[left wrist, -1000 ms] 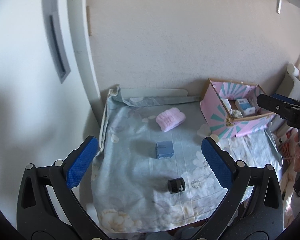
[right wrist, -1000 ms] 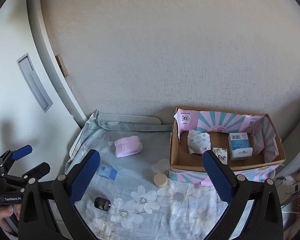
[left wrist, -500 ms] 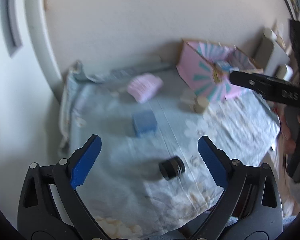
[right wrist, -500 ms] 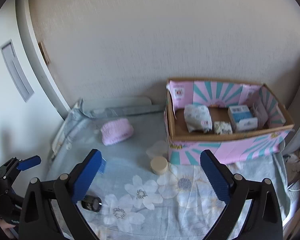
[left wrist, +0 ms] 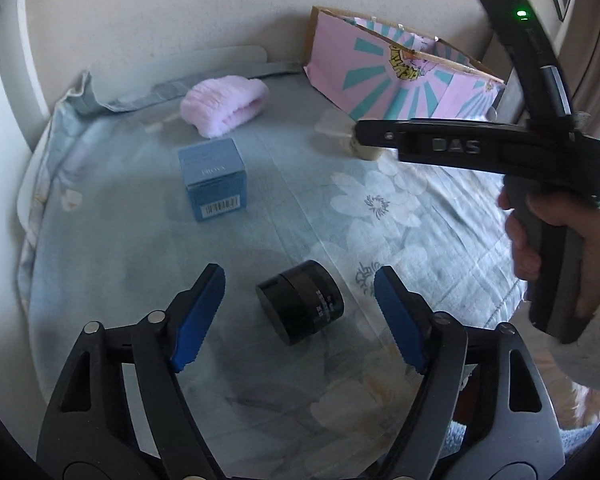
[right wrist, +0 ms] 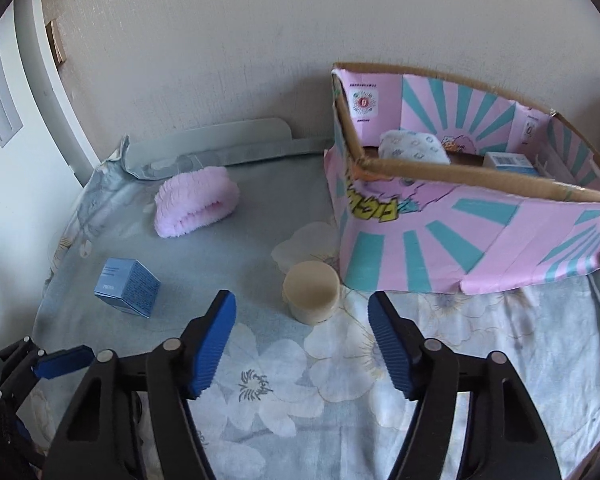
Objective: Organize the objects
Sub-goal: 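Grasp the cream tape roll with right tool while left tool grasps the black lens cap, then lift and carry the tape roll and lens cap over the cardboard box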
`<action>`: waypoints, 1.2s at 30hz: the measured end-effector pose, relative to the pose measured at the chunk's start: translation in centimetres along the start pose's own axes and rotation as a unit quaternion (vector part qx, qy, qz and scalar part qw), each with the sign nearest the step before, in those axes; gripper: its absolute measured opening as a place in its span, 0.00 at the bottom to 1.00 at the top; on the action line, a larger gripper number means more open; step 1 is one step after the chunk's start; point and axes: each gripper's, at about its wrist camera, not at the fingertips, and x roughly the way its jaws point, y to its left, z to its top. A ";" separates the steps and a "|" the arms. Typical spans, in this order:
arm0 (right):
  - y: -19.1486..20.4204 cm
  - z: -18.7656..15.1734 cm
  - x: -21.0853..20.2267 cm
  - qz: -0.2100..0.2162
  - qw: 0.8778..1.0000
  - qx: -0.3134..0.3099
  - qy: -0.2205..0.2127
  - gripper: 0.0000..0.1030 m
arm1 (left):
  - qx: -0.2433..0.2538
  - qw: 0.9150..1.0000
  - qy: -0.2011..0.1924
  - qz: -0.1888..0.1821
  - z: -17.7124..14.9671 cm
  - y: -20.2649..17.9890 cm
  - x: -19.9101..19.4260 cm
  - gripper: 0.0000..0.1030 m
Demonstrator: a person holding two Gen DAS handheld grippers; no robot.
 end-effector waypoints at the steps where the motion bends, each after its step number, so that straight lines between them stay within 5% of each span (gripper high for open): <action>1: 0.1 0.0 0.4 -0.002 1.000 -0.002 0.001 0.59 | -0.003 1.000 -0.002 -0.002 -0.1 0.1 0.1 0.69; 17: -0.5 0.1 2.7 -0.016 1.000 0.010 0.018 0.32 | -0.001 1.000 -0.004 -0.015 -0.2 0.2 1.2 0.40; 36: 0.8 0.9 0.8 -0.012 1.000 0.021 0.015 0.30 | 0.001 1.000 -0.020 -0.011 1.9 0.1 -0.9 0.40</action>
